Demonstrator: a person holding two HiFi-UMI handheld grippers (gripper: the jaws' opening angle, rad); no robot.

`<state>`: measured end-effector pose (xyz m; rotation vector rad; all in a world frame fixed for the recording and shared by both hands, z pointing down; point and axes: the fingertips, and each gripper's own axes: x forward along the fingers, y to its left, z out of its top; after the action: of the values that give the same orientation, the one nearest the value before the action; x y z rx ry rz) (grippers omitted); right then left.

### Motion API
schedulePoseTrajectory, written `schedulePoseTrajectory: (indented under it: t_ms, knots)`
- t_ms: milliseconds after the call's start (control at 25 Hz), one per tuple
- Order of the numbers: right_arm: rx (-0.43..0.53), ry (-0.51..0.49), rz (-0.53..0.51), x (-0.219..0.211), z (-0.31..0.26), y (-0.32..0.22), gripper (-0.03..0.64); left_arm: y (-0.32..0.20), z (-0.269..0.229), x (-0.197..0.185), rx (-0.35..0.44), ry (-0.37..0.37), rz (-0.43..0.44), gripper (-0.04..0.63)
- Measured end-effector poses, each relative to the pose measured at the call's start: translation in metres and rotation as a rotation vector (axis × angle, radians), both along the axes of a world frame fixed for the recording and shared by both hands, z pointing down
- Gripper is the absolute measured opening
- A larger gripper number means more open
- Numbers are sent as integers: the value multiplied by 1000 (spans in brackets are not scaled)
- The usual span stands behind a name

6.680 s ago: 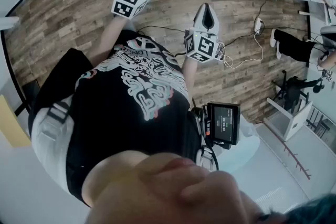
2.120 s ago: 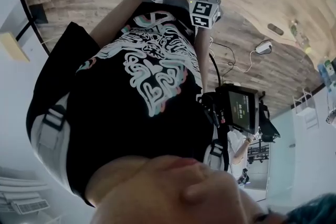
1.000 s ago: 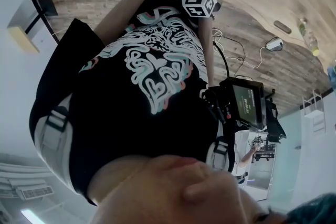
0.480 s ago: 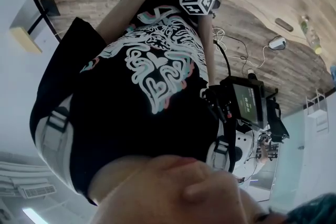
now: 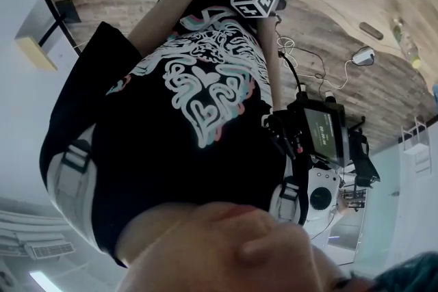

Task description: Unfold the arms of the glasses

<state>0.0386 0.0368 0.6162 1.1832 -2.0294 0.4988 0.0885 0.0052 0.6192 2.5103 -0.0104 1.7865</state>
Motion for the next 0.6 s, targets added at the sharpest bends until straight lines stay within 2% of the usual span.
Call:
schedulePoseTrajectory:
  t_ms: [360, 600]
  knots:
    - [-24, 2, 4, 1, 3, -1, 43, -3, 4, -4, -3, -3, -18, 11]
    - [-43, 9, 8, 2, 5, -1, 43, -7, -3, -4, -17, 28, -49, 11]
